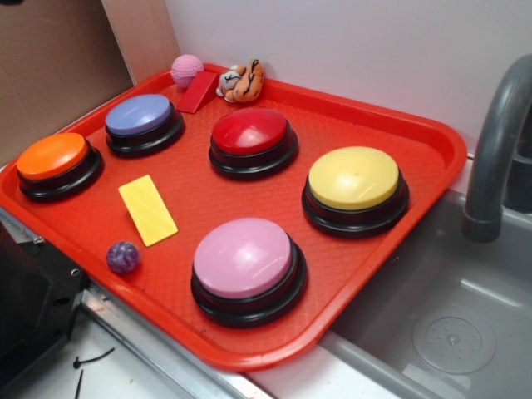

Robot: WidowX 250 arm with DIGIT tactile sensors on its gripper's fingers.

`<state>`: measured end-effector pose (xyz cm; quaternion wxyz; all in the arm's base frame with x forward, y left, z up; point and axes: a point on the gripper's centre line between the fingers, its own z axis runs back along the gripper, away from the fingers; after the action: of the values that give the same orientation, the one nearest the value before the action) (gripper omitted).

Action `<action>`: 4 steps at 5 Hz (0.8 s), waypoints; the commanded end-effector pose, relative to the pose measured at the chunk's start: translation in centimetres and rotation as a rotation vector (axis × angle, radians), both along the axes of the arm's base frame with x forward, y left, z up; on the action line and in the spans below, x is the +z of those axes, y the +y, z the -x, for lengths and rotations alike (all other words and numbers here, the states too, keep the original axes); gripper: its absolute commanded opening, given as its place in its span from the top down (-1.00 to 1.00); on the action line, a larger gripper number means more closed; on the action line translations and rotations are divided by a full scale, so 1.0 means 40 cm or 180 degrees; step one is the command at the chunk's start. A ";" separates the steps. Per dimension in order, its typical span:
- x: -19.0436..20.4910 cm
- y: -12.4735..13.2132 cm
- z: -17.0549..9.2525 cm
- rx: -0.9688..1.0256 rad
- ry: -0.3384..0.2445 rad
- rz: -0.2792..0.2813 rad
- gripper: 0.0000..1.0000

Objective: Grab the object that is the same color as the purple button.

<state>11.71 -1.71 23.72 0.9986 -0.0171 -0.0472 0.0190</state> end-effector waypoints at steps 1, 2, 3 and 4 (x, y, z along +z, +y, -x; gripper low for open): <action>0.000 0.000 0.000 0.0000 0.0000 0.0000 -1.00; -0.062 -0.009 -0.012 0.0016 0.0080 -0.0043 -1.00; -0.108 -0.013 -0.024 0.0063 0.0145 -0.0005 -1.00; -0.156 -0.024 -0.036 -0.0001 0.0200 -0.0068 -1.00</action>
<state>12.99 -2.43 16.92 0.9996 -0.0041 -0.0046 0.0293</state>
